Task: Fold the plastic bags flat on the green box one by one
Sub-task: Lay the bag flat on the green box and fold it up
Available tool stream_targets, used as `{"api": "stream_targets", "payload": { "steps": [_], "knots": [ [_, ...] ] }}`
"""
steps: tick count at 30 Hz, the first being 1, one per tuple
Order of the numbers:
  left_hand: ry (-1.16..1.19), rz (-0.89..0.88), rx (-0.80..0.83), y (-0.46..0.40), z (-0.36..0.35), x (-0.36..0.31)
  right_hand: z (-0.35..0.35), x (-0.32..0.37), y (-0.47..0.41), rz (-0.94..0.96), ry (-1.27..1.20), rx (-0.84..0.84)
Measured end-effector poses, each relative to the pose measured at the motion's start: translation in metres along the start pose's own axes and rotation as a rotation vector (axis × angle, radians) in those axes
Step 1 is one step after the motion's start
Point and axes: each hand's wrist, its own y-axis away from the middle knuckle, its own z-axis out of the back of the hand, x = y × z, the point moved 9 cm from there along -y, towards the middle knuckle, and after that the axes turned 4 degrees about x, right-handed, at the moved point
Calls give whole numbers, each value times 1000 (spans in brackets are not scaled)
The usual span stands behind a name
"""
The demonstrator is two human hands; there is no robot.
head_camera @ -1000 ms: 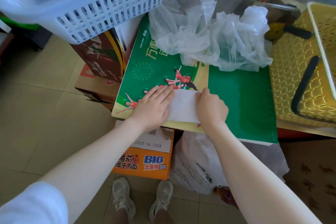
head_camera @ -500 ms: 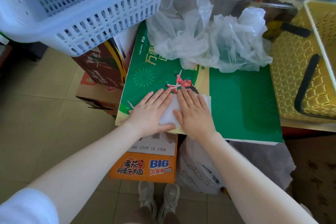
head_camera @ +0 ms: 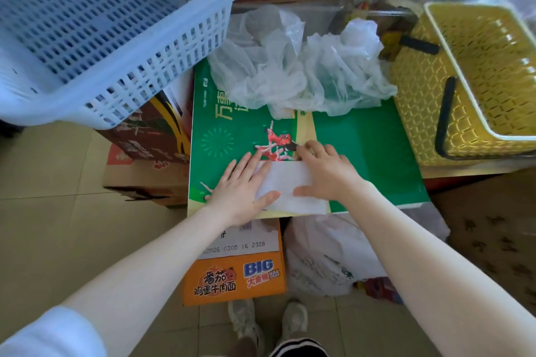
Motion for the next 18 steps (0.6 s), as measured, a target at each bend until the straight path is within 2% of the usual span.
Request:
{"api": "stream_targets", "payload": {
  "steps": [4, 9, 14, 18],
  "knots": [
    [30, 46, 3, 3, 3, -3, 9, 12, -12, -88, 85, 112],
    [163, 138, -63, 4, 9, 3, -2, 9, -5, -163, -44, 160],
    [295, 162, -95, 2, 16, -11, -15, -2, 13, -40, -292, 102],
    [656, 152, -129, 1, 32, -35, 2, -31, 40, 71, -582, 36]
  ]
}}
